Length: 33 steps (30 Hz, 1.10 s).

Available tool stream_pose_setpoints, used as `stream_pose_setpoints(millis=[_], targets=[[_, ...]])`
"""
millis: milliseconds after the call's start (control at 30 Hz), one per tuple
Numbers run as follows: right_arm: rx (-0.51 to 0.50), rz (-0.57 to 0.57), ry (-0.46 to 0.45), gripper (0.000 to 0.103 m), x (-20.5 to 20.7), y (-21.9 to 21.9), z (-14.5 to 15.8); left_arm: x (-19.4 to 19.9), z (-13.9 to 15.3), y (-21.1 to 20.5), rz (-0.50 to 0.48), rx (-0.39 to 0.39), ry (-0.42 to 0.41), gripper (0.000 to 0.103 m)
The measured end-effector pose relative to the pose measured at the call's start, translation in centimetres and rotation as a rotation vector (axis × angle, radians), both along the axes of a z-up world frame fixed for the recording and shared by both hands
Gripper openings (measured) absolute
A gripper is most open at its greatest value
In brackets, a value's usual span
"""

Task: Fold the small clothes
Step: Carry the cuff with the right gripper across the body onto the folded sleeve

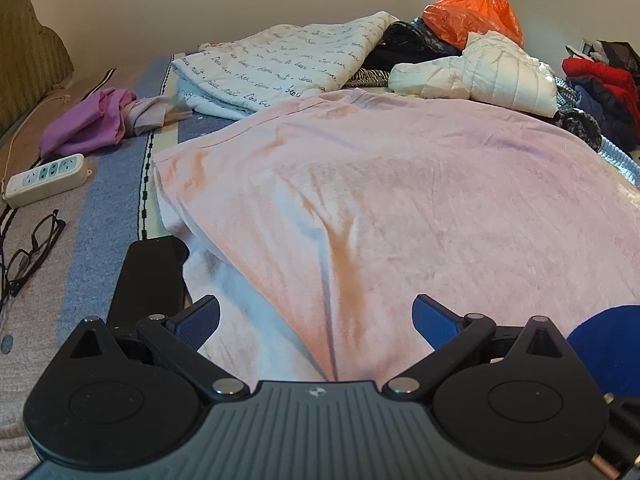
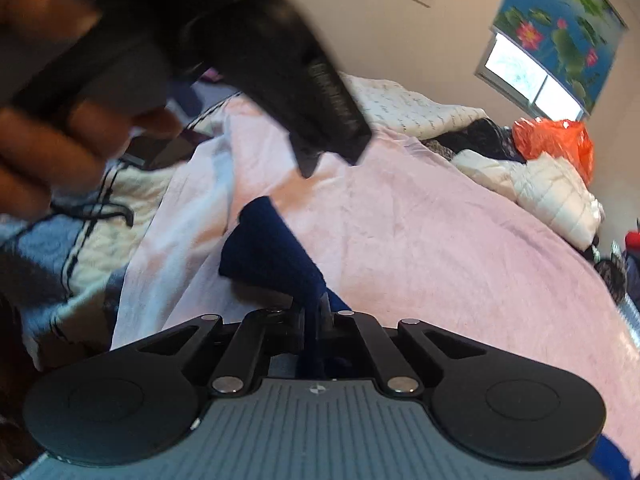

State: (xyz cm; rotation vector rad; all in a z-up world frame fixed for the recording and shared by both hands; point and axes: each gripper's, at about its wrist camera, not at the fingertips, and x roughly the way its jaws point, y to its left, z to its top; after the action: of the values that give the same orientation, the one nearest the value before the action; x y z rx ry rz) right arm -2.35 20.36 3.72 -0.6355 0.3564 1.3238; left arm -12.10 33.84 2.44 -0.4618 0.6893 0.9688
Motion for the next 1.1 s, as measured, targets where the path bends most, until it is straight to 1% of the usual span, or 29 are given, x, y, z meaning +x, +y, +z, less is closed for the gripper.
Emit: stream_pose_setpoints(millis=[67,133,233,300,367,433,500,567,633,667,767,833,900,967,1100], targets=[[0.070,-0.106,0.082,0.006,3.8,-1.8,1.9,1.0,-0.2,-1.0,-0.041,-0.020,-0.009,0.103],[0.159,-0.239,0.180,0.006,8.2,-4.0,3.7,2.7,-0.5,-2.5,-0.107,-0.032,0.005,0.103],[0.295,-0.470,0.320,0.005,14.7,-8.6,5.5,5.5,-0.6,-5.6,-0.227,-0.006,0.021,0.103],[0.382,-0.615,0.388,0.004,18.3,-12.7,6.1,7.7,-0.8,-8.6,-0.326,0.068,0.044,0.103],[0.451,-0.717,0.452,0.007,20.9,-16.9,6.0,10.5,-1.3,-11.9,-0.431,0.142,0.102,0.103],[0.496,-0.782,0.503,0.008,22.5,-20.7,5.8,12.9,-1.8,-15.1,-0.558,0.169,0.129,0.103],[0.520,-0.837,0.516,0.008,23.3,-23.9,5.2,14.9,-2.0,-18.6,-0.676,0.205,0.126,0.103],[0.526,-0.886,0.508,0.008,23.5,-26.1,4.3,16.5,-2.3,-21.9,-0.765,0.274,0.124,0.103],[0.537,-0.932,0.502,0.008,23.7,-28.3,3.6,17.9,-2.6,-24.3,-0.788,0.336,0.157,0.103],[0.545,-0.957,0.500,0.008,23.9,-29.0,3.1,18.3,-2.6,-25.0,-0.793,0.348,0.163,0.103],[0.583,-1.037,0.513,0.008,24.9,-32.6,1.8,18.9,-2.2,-26.0,-0.816,0.339,0.124,0.103],[0.602,-1.105,0.511,0.008,25.7,-34.8,0.9,19.4,-2.2,-26.3,-0.808,0.351,0.123,0.103],[0.621,-1.157,0.525,0.008,26.4,-36.9,-0.1,20.3,-2.4,-26.4,-0.801,0.341,0.136,0.103],[0.641,-1.200,0.536,0.008,26.7,-38.5,-1.0,20.7,-2.6,-26.3,-0.800,0.309,0.140,0.103],[0.655,-1.254,0.556,0.008,26.3,-41.0,-2.9,21.1,-3.3,-26.8,-0.808,0.267,0.151,0.103]])
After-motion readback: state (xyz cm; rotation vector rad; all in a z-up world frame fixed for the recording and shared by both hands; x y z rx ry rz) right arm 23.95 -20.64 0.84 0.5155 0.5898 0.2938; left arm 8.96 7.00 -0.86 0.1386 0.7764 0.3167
